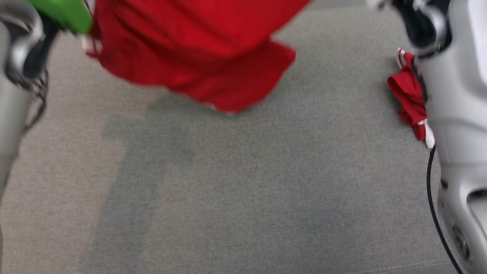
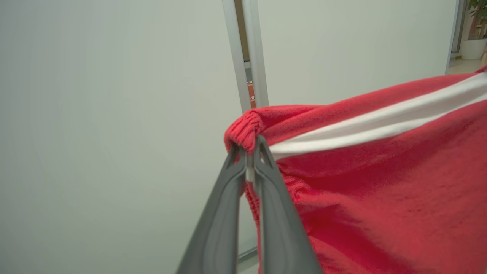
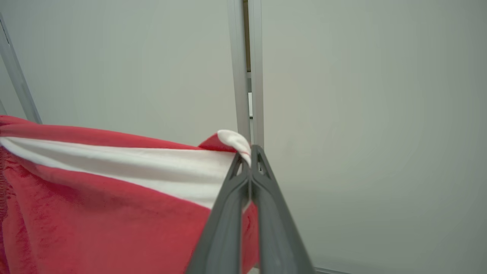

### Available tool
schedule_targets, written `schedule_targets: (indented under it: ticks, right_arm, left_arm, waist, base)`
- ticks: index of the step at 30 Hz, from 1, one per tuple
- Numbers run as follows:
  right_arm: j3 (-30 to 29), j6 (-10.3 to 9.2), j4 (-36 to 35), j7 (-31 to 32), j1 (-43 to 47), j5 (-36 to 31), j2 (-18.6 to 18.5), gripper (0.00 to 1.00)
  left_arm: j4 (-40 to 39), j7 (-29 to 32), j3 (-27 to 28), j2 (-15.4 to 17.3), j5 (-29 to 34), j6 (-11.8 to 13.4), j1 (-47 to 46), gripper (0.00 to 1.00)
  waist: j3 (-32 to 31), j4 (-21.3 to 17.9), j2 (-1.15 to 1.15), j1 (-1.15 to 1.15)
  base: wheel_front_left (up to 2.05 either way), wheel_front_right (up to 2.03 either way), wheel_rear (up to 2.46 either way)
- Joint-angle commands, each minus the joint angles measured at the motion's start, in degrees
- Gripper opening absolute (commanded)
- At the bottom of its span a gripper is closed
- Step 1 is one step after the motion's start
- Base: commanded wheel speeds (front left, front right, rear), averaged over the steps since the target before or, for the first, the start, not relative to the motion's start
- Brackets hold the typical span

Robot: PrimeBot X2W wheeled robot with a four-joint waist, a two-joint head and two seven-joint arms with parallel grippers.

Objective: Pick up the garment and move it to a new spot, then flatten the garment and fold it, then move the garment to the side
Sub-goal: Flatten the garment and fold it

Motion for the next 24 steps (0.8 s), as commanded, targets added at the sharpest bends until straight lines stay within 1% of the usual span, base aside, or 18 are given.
schedule_targets:
  ticks: [1, 5, 7, 10, 12, 14, 17, 19, 21, 24]
  right_arm:
    - [-1.17, -0.05, 3.21, -2.25, -4.2, -1.36, 0.55, 0.0]
    - [-4.12, -0.09, 12.56, -9.71, -14.06, -5.33, 2.19, 0.0]
    - [-5.65, -0.09, 16.31, -13.43, -17.47, -6.91, 2.89, 0.0]
    - [-8.11, -0.11, 21.68, -18.87, -20.4, -8.57, 3.84, 0.0]
    - [-9.1, -0.11, 24.62, -21.45, -20.84, -8.95, 4.23, 0.0]
    - [-9.21, -0.11, 27.78, -23.17, -20.22, -9.05, 4.59, 0.0]
    - [-9.52, -0.1, 32.8, -24.57, -17.54, -7.55, 4.88, 0.0]
    - [-9.04, -0.09, 35.41, -25.17, -15.69, -6.69, 4.97, 0.0]
    - [-7.73, -0.09, 37.71, -25.43, -13.45, -5.21, 4.99, 0.0]
    - [-4.09, -0.08, 40.91, -25.16, -9.1, -2.39, 4.99, 0.0]
  left_arm:
    - [2.77, -1.21, 0.76, -0.39, 0.81, -0.19, -4.11, 0.0]
    - [10.85, -6.43, 1.84, -2.38, 2.34, -0.36, -13.2, 0.0]
    - [14.25, -9.44, 2.24, -3.54, 2.79, -0.56, -16.83, 0.0]
    - [19.05, -14.14, 2.44, -5.6, 3.18, -0.73, -20.22, 0.0]
    - [21.4, -15.93, 2.66, -6.93, 2.57, -1.05, -20.77, 0.0]
    - [23.37, -17.24, 2.69, -8.36, 2.02, -1.27, -19.94, 0.0]
    - [25.73, -18.08, 2.63, -11.02, 0.72, -1.71, -16.41, 0.0]
    - [26.55, -18.38, 2.89, -12.12, 0.05, -1.79, -13.9, 0.0]
    - [25.86, -18.46, 3.06, -13.18, 0.31, -1.87, -10.62, 0.0]
    - [24.2, -18.34, 1.65, -14.11, 0.81, -1.94, -3.71, 0.0]
  waist:
    - [9.22, -2.64, 0.0, 0.0]
    - [12.66, -3.43, 0.0, 0.0]
    - [13.92, -3.55, 0.0, 0.0]
    - [14.99, -3.21, 0.0, 0.0]
    - [15.2, -2.92, 0.0, 0.0]
    - [15.29, -2.5, 0.0, 0.0]
    - [15.11, -1.36, 0.0, 0.0]
    - [14.75, -0.73, 0.0, 0.0]
    - [14.29, -0.08, 0.0, 0.0]
    - [12.99, 0.74, 0.0, 0.0]
  base:
    - [0.0, 0.0, 0.0]
    - [0.0, 0.0, 0.0]
    - [0.0, 0.0, 0.0]
    - [0.0, 0.0, 0.0]
    - [0.0, 0.0, 0.0]
    - [0.0, 0.0, 0.0]
    - [0.0, 0.0, 0.0]
    - [0.0, 0.0, 0.0]
    - [0.0, 0.0, 0.0]
    - [0.0, 0.0, 0.0]
